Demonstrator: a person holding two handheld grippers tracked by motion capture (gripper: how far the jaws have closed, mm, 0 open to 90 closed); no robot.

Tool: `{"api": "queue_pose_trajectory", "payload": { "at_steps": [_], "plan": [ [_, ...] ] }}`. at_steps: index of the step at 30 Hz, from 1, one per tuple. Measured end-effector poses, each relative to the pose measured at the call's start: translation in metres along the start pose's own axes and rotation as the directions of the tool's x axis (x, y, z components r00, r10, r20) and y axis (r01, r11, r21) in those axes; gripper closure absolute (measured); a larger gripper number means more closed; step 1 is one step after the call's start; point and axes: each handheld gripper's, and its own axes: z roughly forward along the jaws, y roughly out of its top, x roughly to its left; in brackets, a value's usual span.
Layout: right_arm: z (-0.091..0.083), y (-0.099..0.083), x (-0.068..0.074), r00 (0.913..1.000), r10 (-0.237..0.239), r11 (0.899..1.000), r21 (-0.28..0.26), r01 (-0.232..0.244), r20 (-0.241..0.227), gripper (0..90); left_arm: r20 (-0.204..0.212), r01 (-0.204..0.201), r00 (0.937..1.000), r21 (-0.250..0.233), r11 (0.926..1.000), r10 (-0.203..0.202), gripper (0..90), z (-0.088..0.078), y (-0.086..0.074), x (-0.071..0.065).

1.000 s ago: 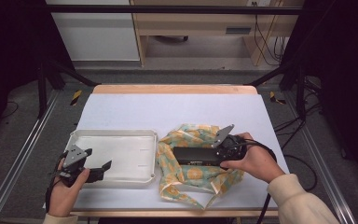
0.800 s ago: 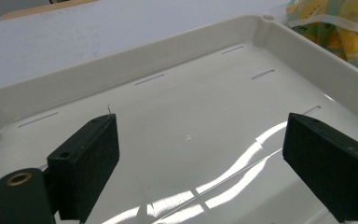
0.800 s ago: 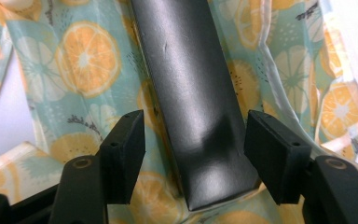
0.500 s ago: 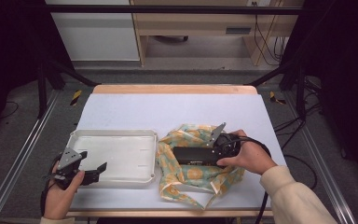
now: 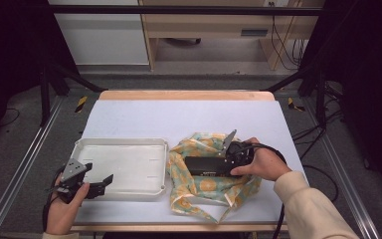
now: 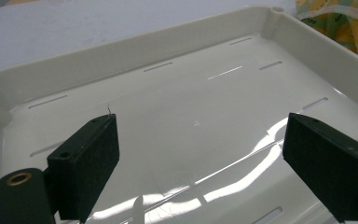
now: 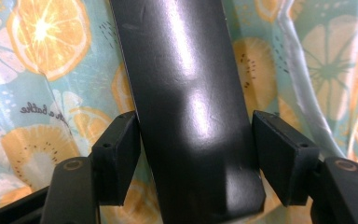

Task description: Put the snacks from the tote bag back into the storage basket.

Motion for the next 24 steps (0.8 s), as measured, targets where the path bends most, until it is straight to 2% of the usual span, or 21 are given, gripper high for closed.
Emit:
{"api": "queue_pose_trajectory", "payload": {
  "at_steps": [2,3,7,9,13,17,24],
  "plan": [
    [0.0011,0.0004,0.0002,1.0,0.006,1.0,0.003,-0.006,-0.004,34.6,-0.002,-0.002,1.0,0.003,1.0,0.002,10.8,-0.0007,-0.0005,0.0005],
    [0.0026,0.0003,-0.0012,0.9999,-0.012,1.0,0.006,0.012,-0.008,34.6,-0.005,-0.002,1.0,0.003,1.0,0.002,10.8,-0.001,-0.0006,0.0008],
    [0.0084,0.0023,-0.0014,0.9994,-0.03,0.999,0.031,0.03,-0.014,34.9,-0.004,0.001,1.0,0.006,1.0,-0.001,10.8,-0.0011,-0.0013,0.0004],
    [0.0086,0.0027,-0.0006,0.9997,-0.022,0.999,0.037,0.022,-0.014,35.2,-0.004,0.001,1.0,0.007,1.0,-0.001,10.8,-0.0013,-0.0015,0.0005],
    [0.0062,0.0023,0.0013,0.9989,-0.047,0.998,0.042,0.047,-0.008,40.1,-0.003,0.002,1.0,0.012,0.9999,-0.002,10.8,-0.0019,-0.0023,0.0018],
    [0.0038,-0.0007,0.0037,0.9978,-0.066,0.998,0.025,0.066,0.002,42.3,-0.005,0.006,1.0,0.012,0.9999,-0.006,10.8,-0.002,-0.0028,0.0028],
    [-0.0012,-0.0062,0.0077,0.998,-0.064,0.998,-0.007,0.064,0.001,43.0,-0.007,0.006,1.0,0.013,0.9999,-0.006,10.8,-0.002,-0.0031,0.0032]
  ]
}}
